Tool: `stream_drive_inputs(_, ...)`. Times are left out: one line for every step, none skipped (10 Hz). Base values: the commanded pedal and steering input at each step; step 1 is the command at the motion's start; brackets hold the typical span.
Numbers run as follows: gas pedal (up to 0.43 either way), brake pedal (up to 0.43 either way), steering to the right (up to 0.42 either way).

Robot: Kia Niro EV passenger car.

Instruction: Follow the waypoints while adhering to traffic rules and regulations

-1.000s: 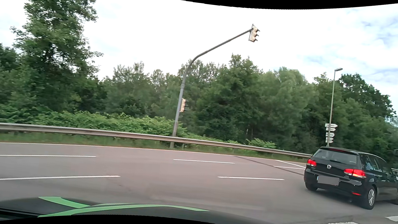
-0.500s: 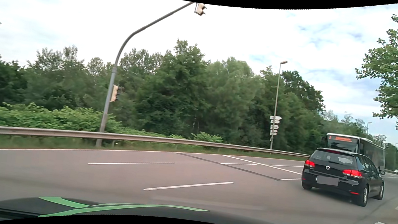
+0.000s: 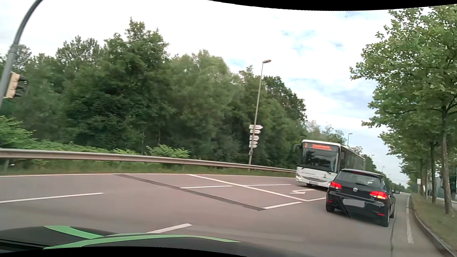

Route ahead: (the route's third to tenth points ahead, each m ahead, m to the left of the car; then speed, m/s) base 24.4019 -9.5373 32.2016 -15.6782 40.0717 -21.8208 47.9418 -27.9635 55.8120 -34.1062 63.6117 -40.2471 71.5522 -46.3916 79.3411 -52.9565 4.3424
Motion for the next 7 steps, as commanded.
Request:
stream_drive_inputs(0.138,0.000,0.441)
stream_drive_inputs(0.157,0.000,0.435)
stream_drive_inputs(0.169,0.000,0.427)
stream_drive_inputs(0.169,0.000,0.419)
stream_drive_inputs(0.177,0.000,0.407)
stream_drive_inputs(0.177,0.000,0.387)
stream_drive_inputs(0.189,0.000,0.363)
